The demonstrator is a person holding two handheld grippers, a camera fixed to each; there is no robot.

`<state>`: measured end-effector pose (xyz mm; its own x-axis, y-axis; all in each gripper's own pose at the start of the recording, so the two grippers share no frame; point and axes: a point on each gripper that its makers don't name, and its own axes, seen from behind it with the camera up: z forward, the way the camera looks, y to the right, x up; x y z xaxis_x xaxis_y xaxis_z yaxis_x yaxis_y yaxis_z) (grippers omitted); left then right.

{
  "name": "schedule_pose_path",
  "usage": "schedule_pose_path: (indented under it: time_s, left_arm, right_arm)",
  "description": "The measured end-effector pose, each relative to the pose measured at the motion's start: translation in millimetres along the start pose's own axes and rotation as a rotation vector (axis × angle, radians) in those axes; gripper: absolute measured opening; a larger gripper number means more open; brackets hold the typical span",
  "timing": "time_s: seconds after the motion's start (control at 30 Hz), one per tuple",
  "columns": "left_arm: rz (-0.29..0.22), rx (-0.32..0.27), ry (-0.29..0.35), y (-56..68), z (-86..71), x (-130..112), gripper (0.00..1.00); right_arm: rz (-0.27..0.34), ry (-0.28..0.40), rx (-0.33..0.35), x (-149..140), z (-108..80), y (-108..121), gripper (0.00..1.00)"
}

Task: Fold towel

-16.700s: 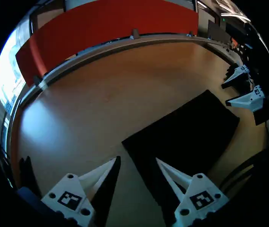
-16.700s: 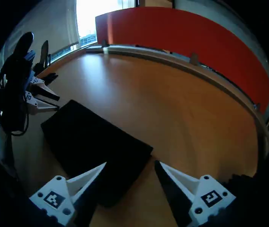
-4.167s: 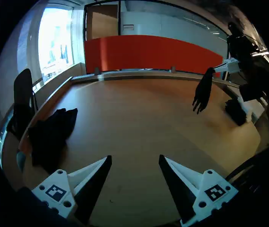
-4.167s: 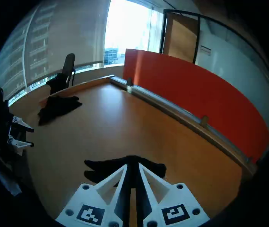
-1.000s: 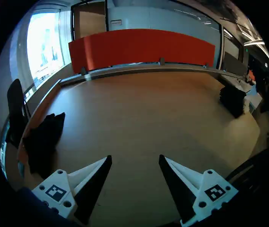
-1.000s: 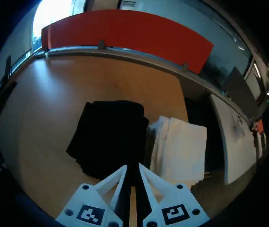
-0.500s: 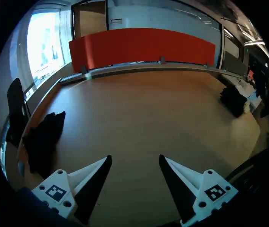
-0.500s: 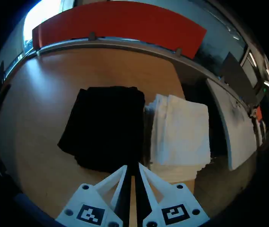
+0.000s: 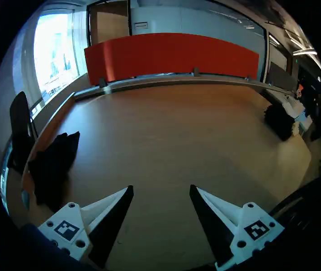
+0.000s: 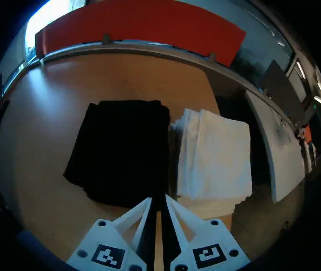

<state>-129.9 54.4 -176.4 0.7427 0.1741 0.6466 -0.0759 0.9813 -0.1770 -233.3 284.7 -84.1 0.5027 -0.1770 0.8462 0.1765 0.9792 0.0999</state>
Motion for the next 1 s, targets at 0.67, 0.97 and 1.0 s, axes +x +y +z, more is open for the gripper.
schedule_pose_path:
  time_s: [0.67, 0.97, 1.0]
  left_arm:
    - [-0.008, -0.007, 0.006, 1.1, 3.1, 1.6, 0.92]
    - [-0.011, -0.005, 0.014, -1.9, 1.0, 2.2, 0.92]
    - [-0.012, -0.005, 0.015, -2.2, 0.7, 2.2, 0.92]
  right_arm:
    - [0.023, 0.063, -0.007, 3.5, -10.0, -10.2, 0.78]
    - [0.031, 0.076, -0.048, 6.7, -16.4, -3.3, 0.90]
    - [0.031, 0.076, -0.050, 6.9, -17.1, -3.2, 0.90]
